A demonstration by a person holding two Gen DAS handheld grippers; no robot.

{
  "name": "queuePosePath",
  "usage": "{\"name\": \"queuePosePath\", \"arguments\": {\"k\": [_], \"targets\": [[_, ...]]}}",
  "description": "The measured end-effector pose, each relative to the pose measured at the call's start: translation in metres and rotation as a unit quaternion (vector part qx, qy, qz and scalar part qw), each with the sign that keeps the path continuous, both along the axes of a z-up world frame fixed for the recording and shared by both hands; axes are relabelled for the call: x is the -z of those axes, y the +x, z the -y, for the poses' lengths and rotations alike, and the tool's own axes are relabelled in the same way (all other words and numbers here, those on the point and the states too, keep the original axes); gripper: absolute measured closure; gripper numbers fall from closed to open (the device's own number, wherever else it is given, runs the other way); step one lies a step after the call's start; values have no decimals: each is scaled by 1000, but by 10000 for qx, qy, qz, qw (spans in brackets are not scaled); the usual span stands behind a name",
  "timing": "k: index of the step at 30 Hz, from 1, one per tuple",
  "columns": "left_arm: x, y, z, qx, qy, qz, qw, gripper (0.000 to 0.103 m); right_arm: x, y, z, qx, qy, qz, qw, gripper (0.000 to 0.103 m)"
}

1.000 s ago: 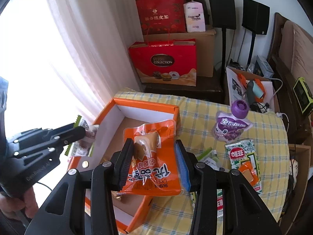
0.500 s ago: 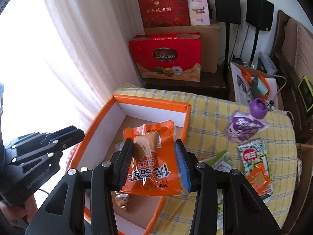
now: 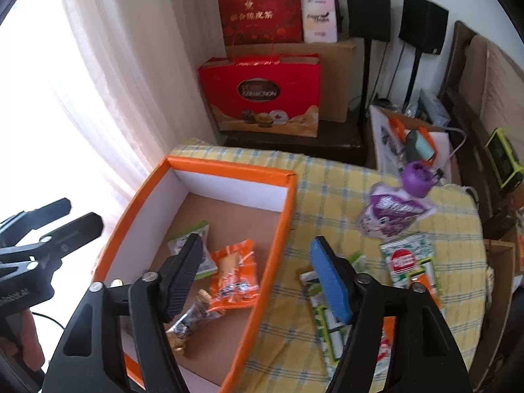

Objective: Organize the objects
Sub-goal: 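Drop both packets into the box by opening both grippers, then move both grippers back toward the remaining snacks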

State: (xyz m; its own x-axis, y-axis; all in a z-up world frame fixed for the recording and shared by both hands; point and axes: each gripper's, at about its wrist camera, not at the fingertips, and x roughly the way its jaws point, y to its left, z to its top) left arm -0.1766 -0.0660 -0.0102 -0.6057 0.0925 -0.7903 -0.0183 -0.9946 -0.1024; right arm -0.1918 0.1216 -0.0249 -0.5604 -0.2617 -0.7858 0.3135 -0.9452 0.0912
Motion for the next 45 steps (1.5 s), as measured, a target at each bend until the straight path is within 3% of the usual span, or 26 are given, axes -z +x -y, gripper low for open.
{"name": "queuePosePath", "arguments": {"k": [1,5,7,14,16,20,29,45], "targets": [[-1,1,0,7,-25,-12,10000,20,-2,1,-2,44,33,-43,10000,17],[-3,1,-1,12,-28,-29,10000,18,-11,4,-15,155,43,-132,9998,12],[-3,2,-2,20,-1,-55,10000,12,-14,5,-20,202,57,-167,9996,0],[-7,5,-12,141,165,-131,9997,7,-23,8,-38,355,65,-227,9991,0],[-8,6,-15,178,120,-168,9996,0,-26,9,-42,381,77,-239,9990,0],[-13,12,-26,229,-67,-351,9991,0,-31,12,-52,442,164,-312,9984,0],[-21,13,-50,408,11,-364,9985,0,-41,20,-78,567,180,-393,9975,0],[-9,12,-118,998,88,-78,9949,0,-30,25,-152,956,272,-265,9947,0]]}}
